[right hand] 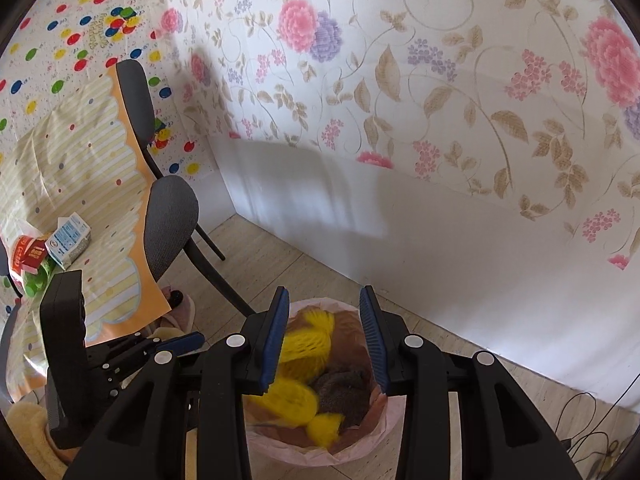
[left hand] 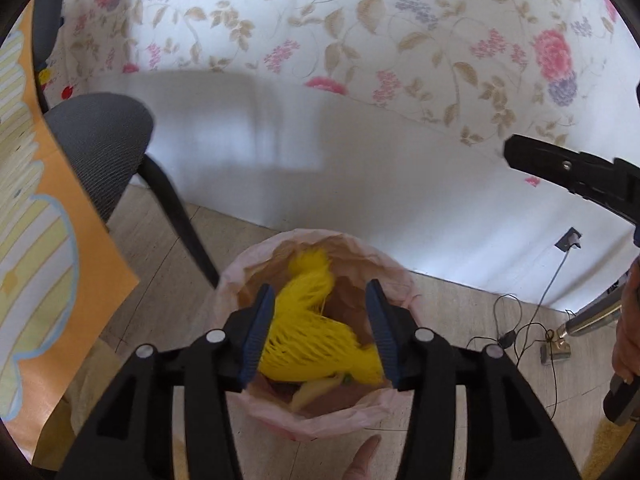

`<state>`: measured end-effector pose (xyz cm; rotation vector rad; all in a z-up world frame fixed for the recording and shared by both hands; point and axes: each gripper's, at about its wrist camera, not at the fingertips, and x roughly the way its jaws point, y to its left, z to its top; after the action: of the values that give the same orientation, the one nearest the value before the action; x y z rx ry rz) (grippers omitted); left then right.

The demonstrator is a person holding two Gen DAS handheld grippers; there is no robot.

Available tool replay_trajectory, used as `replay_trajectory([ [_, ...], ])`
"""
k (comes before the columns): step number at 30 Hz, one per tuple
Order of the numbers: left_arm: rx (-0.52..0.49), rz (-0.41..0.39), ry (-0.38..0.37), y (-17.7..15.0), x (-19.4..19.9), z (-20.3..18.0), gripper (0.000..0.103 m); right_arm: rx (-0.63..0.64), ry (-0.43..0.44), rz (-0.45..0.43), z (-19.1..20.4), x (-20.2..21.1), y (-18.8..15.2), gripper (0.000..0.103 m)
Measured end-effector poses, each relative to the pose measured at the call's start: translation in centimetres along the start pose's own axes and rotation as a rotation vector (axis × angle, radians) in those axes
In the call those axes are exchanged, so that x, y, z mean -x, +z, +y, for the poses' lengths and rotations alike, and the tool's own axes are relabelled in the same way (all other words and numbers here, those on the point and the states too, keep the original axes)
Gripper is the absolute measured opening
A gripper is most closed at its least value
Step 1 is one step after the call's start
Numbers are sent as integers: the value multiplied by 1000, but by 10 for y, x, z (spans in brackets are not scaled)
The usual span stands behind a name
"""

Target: Collect trash

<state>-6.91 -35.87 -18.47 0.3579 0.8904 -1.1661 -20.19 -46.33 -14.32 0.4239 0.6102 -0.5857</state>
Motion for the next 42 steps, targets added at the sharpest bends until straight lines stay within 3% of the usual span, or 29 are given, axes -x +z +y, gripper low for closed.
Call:
replay_trajectory([
  [2,17,-8,16,-3,7,9,46,6,9,2,5,0,0,39],
  [7,60,-51,163,-22,46,43,46,37,40,4,28,-2,3,39],
  [16,171,-158,306,-47,136,92,46,145,183,2,103,3,11,39],
  [22,243,-221,423,-61,200,126,46,256,312,5,176,9,21,40],
  [24,287,-236,457,-68,220,141,46,306,354,5,206,9,26,46],
  [28,378,-278,536,-85,264,179,52,392,414,0,259,8,30,51],
  [33,481,-294,656,-100,308,231,52,469,477,-7,323,2,37,57],
  [38,537,-306,708,-104,340,274,52,497,513,8,369,-11,43,60],
  [41,534,-318,717,-92,354,298,52,495,536,14,388,-19,48,61],
  [42,536,-320,708,-84,357,307,47,495,542,15,394,-22,50,61],
])
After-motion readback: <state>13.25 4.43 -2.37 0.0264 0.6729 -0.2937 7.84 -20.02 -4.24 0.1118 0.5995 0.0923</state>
